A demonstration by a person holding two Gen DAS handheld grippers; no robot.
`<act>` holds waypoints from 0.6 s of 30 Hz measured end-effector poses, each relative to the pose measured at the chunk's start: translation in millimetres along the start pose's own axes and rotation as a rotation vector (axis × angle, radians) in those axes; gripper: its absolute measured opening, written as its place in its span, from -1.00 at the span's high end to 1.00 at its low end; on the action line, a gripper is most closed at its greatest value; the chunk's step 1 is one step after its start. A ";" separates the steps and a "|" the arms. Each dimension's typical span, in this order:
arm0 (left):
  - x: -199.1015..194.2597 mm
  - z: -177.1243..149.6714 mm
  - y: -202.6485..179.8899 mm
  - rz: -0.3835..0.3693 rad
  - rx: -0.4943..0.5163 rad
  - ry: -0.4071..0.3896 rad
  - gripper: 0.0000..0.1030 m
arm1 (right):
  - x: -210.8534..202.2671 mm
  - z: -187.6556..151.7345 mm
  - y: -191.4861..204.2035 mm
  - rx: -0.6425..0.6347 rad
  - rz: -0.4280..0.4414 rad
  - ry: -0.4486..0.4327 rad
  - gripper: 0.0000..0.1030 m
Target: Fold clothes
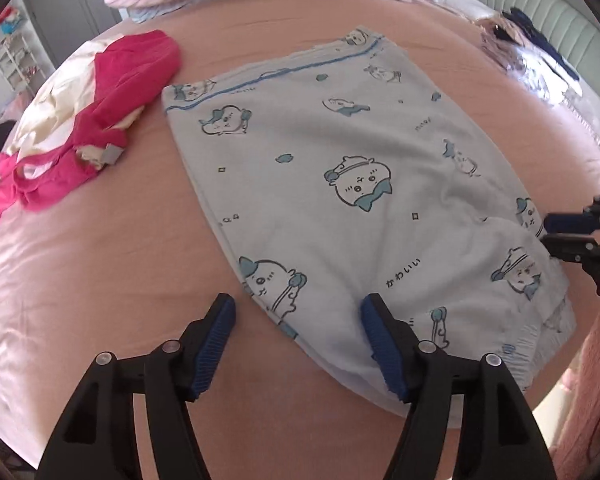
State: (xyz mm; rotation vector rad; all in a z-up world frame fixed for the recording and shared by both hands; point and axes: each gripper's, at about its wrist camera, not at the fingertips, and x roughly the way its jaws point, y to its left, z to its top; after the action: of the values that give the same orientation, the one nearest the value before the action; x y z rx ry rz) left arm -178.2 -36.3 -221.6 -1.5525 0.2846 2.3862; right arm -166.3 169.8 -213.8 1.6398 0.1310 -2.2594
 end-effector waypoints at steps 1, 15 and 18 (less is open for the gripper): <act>-3.2 1.7 1.4 -0.012 -0.015 -0.012 -0.24 | -4.8 0.2 -4.5 0.030 0.025 -0.001 0.45; -15.0 -27.8 -35.1 -0.077 0.137 0.053 -0.26 | -9.0 -20.3 8.2 0.030 0.129 0.045 0.42; -19.1 -25.1 -29.3 -0.088 0.115 0.066 -0.26 | -20.8 -28.8 -4.7 0.099 0.191 0.061 0.42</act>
State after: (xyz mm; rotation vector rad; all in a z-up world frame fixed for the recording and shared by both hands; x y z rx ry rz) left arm -139.5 -18.9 -214.6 -1.5605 0.3530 2.2150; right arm -136.1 186.6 -204.5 1.6932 -0.1197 -2.1045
